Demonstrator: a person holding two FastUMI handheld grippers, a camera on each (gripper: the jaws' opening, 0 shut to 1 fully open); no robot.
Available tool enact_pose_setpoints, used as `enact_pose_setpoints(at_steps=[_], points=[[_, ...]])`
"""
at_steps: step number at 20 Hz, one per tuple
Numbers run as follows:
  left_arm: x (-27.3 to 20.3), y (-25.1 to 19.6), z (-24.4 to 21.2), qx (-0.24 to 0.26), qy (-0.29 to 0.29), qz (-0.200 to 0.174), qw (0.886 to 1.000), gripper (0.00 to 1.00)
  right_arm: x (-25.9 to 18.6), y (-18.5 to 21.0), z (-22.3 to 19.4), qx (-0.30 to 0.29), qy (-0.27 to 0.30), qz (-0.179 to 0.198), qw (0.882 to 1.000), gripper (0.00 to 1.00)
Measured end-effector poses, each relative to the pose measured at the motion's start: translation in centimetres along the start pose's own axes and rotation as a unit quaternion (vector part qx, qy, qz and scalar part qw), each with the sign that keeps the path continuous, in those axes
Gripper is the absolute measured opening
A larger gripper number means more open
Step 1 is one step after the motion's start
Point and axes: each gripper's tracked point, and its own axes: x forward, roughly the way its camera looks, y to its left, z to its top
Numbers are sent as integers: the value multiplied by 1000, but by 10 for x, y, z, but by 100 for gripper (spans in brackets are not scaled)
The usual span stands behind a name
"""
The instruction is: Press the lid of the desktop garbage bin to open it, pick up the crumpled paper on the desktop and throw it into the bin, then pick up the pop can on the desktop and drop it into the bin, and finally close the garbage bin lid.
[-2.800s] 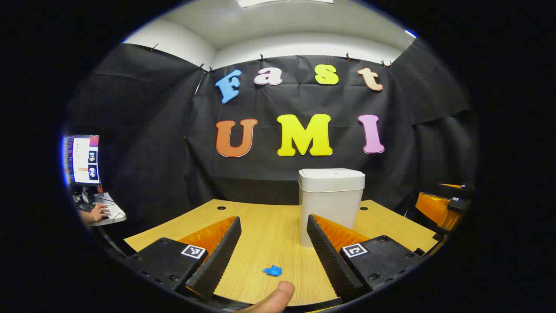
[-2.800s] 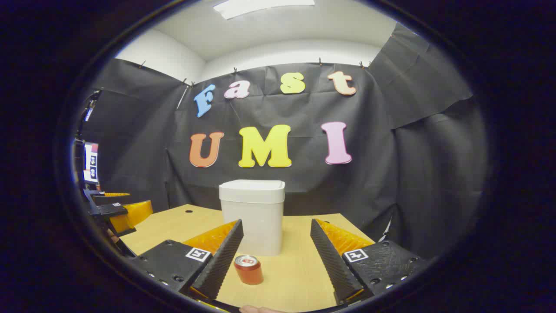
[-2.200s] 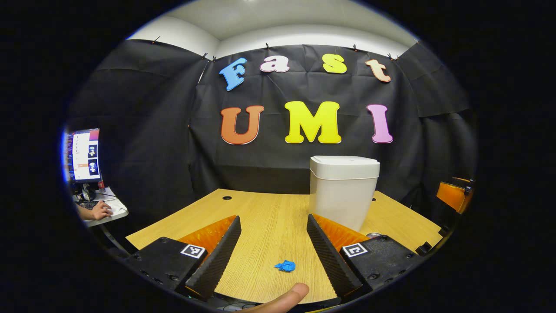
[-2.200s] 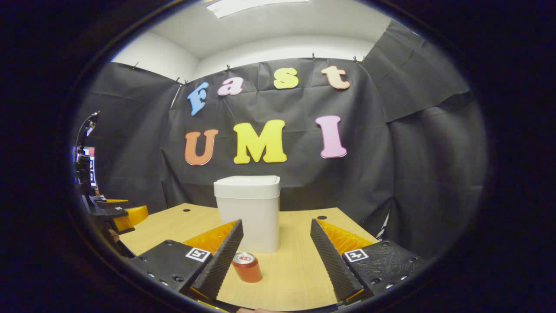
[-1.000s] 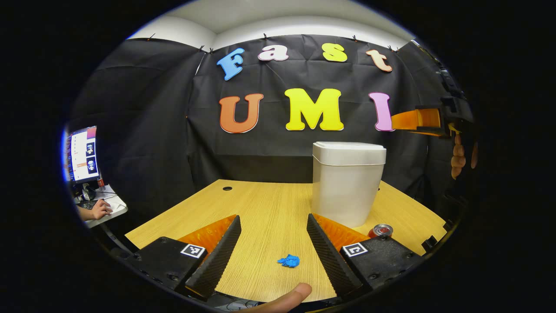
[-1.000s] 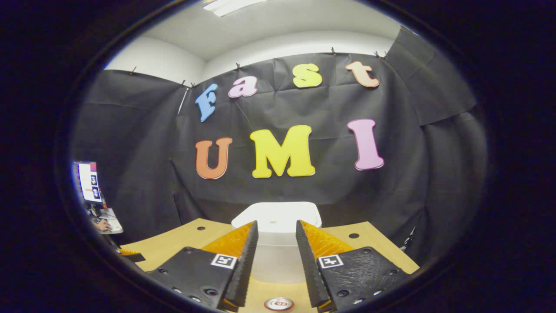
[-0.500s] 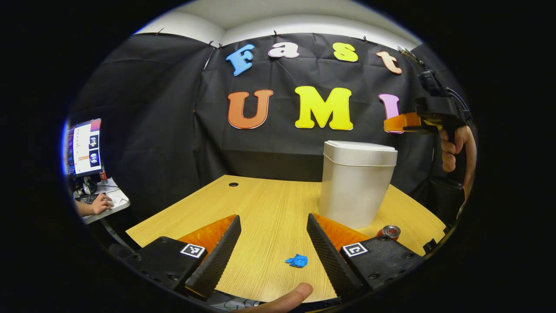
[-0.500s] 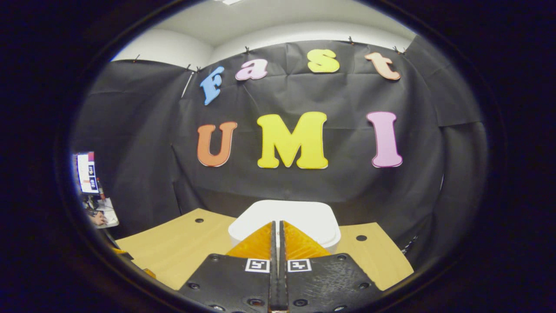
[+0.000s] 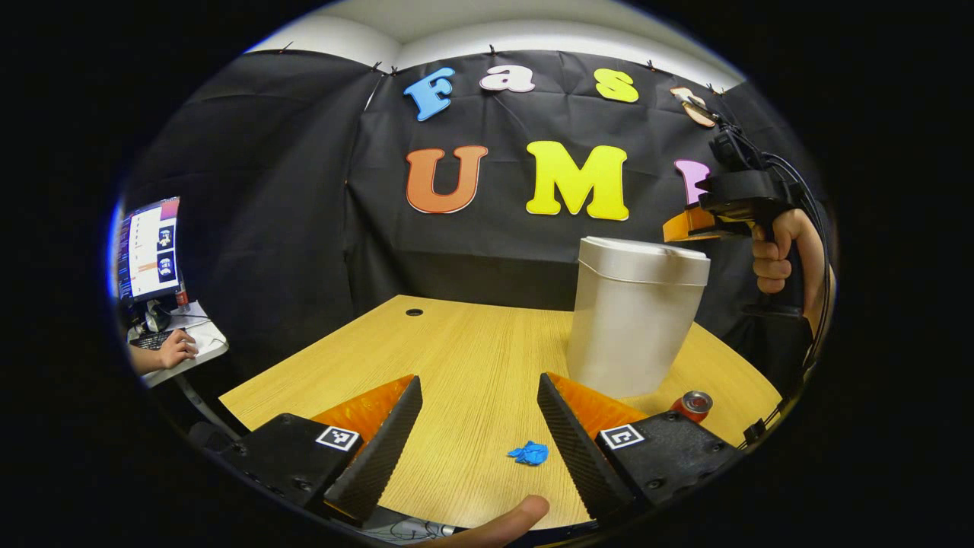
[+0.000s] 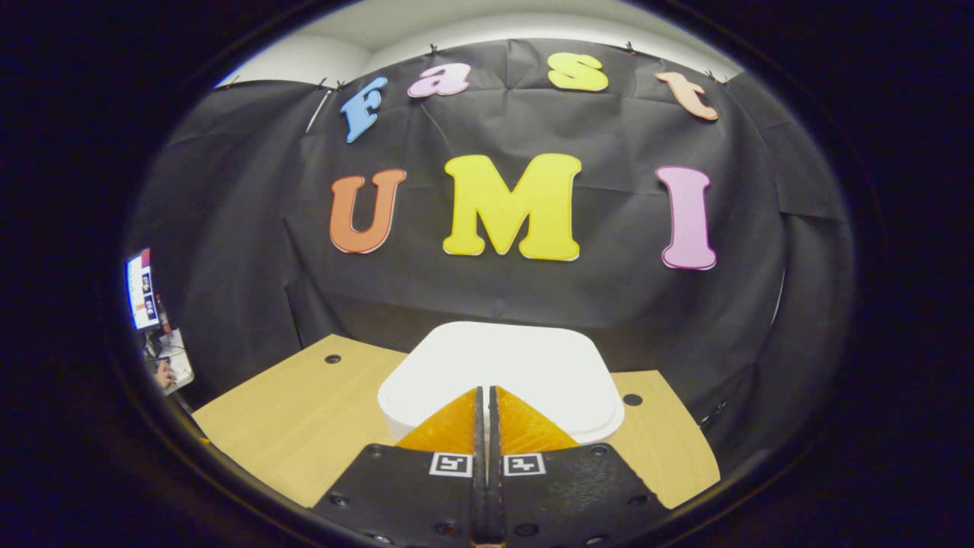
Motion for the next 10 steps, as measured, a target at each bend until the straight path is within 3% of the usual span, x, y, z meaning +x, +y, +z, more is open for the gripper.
enact_pose_setpoints(at_steps=[4,10], points=[[0,-3,-1,0,2,-2,1000,99,4,2,-10,-10,32,10,999,0],[-1,-9,-3,3,8,-8,1000,99,-8,2,-20,38,66,40,996,1]])
